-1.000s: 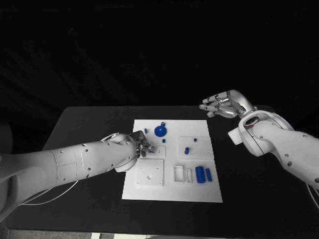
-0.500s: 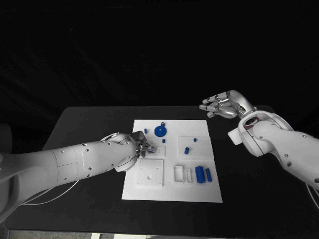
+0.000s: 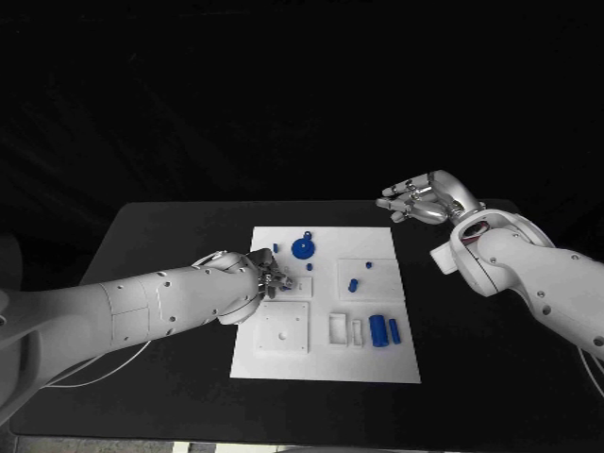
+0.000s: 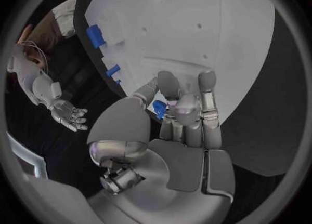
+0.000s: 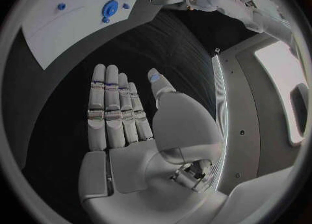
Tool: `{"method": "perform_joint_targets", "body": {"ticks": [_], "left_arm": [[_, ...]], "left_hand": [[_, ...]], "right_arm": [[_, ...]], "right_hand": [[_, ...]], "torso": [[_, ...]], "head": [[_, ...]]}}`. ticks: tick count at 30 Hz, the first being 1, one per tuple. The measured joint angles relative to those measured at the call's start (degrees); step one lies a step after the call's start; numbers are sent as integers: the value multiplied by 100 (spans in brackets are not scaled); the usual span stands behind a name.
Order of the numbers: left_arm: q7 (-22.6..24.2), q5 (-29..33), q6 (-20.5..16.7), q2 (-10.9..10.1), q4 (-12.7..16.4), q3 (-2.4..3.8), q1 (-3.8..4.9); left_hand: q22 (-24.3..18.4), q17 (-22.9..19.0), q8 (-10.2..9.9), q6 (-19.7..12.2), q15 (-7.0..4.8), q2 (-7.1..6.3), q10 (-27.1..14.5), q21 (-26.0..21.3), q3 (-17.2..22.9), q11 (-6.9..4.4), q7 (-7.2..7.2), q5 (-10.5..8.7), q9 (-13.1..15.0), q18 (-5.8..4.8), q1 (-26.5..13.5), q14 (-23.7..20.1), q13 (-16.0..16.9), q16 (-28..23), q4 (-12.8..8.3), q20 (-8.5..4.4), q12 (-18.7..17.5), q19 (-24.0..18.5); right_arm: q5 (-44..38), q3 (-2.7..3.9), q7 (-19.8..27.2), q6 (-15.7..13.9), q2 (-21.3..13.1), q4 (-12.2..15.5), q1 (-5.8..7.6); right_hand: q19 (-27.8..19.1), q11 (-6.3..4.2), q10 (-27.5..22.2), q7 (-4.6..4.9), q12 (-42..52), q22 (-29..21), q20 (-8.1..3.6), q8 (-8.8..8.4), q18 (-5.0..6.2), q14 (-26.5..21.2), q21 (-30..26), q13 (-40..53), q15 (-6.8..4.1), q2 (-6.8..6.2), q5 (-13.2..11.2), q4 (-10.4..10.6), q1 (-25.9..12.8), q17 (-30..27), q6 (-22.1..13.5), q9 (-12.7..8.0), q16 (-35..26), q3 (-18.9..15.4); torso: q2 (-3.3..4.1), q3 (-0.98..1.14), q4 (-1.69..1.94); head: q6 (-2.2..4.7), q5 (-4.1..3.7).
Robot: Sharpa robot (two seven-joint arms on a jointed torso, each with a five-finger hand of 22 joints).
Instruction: Assemble the parts on the task board
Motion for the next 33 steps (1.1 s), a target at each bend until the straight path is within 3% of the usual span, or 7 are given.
{"method": "perform_joint_targets", "body": {"ticks": [33], "left_arm": [[-6, 12, 258, 172, -264, 12, 31]], "left_hand": [[3, -9, 69, 18, 30, -26, 34, 0, -8, 34, -16, -44, -4, 0, -26, -7, 1, 1, -9, 21, 0, -21]], "right_arm": [[9, 0, 3, 6, 29, -30, -10]], "right_hand": [[0, 0, 0, 0, 0, 0, 0, 0, 0, -21, 0, 1, -21, 0, -1, 0, 0, 0, 0, 0, 0, 0]], "torso": [[1, -4, 7]], "head": [[29, -40]]}}
